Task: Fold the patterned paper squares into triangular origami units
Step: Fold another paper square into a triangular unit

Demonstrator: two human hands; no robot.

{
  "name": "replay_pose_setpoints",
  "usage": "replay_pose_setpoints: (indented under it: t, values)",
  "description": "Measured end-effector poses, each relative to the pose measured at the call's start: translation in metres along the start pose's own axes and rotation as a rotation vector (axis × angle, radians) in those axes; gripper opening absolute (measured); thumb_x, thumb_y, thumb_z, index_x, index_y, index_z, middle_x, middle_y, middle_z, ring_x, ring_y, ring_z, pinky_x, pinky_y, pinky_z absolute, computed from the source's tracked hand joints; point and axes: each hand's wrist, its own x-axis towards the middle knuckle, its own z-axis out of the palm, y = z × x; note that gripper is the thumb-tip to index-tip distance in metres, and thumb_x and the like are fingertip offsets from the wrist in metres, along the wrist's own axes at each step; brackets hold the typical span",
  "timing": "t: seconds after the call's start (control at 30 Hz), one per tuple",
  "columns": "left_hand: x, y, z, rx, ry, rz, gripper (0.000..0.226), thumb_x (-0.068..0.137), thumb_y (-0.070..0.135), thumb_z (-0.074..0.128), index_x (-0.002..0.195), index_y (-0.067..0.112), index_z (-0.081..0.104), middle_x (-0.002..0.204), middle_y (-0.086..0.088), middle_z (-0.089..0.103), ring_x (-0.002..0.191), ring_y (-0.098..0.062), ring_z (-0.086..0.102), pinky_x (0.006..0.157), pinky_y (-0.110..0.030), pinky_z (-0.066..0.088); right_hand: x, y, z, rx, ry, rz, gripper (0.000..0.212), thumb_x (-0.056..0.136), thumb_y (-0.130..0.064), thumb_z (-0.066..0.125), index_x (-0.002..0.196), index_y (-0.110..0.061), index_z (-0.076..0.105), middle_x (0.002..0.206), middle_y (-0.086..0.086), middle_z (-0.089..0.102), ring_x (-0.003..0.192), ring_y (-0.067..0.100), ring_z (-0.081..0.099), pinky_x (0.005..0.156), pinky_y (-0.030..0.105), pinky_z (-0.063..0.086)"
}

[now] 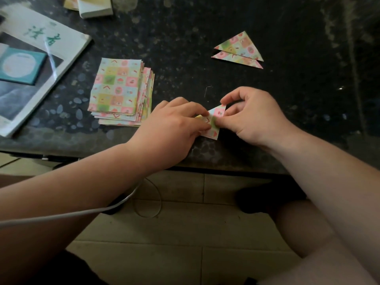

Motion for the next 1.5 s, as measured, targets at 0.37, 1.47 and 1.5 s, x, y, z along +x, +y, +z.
replay_pose_setpoints:
  t: [0.37, 1.47, 1.5]
  values:
    - [0.001, 0.002, 0.0, 0.033, -0.018, 0.0, 0.023, 0.093, 0.014, 0.061, 0.108, 0.019, 0.078, 0.125, -0.003, 0.067, 0.11, -0.032, 0.059, 0.084, -0.049, 0.048, 0.001, 0.002, -0.002, -0.073, -0.065, -0.054, 0.051, 0.082, -0.023, 0.087, 0.125, -0.029, 0.06, 0.084, -0.008, 0.077, 0.077, -0.002, 0.071, 0.067, 0.014, 0.049]
    - [-0.017, 0.044, 0.001, 0.225, -0.262, -0.111, 0.066, 0.079, 0.028, 0.035, 0.133, -0.001, 0.06, 0.148, -0.018, 0.051, 0.133, -0.033, 0.048, 0.113, -0.04, 0.032, -0.001, 0.002, 0.0, -0.152, -0.056, -0.108, 0.059, 0.084, -0.02, 0.084, 0.135, -0.027, 0.055, 0.081, -0.008, 0.074, 0.074, 0.002, 0.069, 0.073, 0.023, 0.057]
    - [-0.018, 0.047, 0.001, 0.225, -0.279, -0.124, 0.071, 0.079, 0.03, 0.034, 0.137, -0.003, 0.057, 0.151, -0.02, 0.049, 0.138, -0.033, 0.045, 0.117, -0.041, 0.031, -0.001, 0.002, 0.001, -0.153, -0.057, -0.108, 0.059, 0.084, -0.019, 0.084, 0.135, -0.027, 0.055, 0.082, -0.007, 0.073, 0.074, 0.004, 0.07, 0.075, 0.027, 0.059]
